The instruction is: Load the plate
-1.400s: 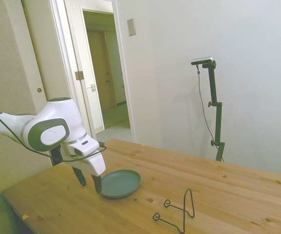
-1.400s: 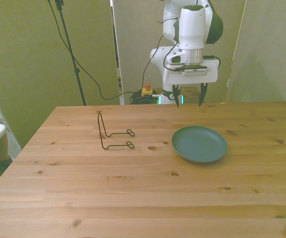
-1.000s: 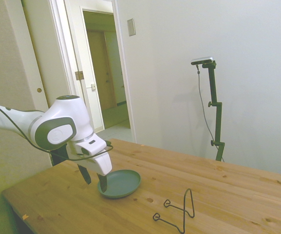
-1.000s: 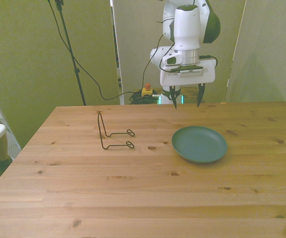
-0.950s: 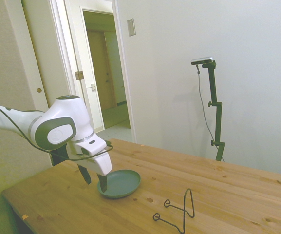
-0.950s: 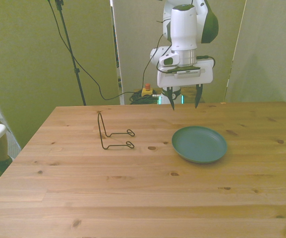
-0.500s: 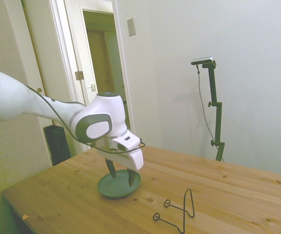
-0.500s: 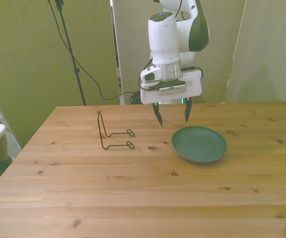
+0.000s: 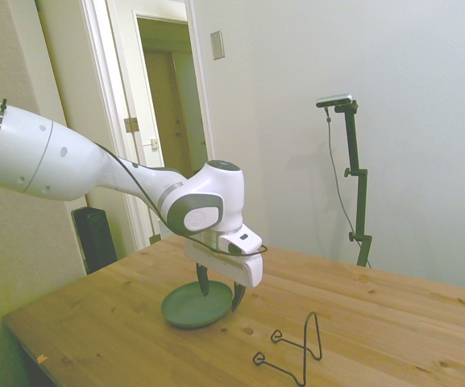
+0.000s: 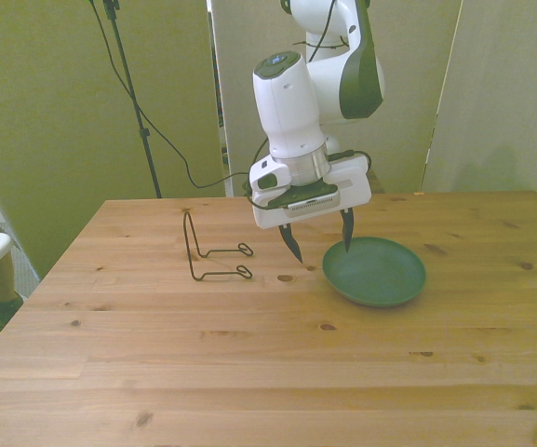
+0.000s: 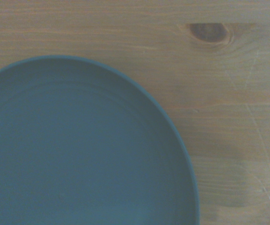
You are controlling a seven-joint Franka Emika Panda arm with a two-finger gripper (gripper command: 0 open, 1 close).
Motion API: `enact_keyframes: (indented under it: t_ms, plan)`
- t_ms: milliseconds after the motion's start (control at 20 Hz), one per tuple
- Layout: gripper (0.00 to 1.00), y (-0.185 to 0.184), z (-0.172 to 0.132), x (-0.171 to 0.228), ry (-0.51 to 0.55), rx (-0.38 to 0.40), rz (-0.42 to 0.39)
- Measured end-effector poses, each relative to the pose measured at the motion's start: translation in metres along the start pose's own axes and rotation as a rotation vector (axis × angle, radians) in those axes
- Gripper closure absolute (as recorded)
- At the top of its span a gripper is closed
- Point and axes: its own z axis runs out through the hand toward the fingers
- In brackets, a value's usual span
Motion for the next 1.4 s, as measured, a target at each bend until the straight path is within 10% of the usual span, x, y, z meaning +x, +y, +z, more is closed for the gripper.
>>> enact_keyframes:
  t_ms: [750, 800, 1400]
  plan:
    - [0.0, -0.014, 0.038, 0.018, -0.096, 0.003, -0.057]
    - [1.0, -0.015, 0.038, 0.017, -0.102, 0.004, -0.061]
    - [1.0, -0.03, 0.044, 0.01, -0.123, 0.006, -0.098]
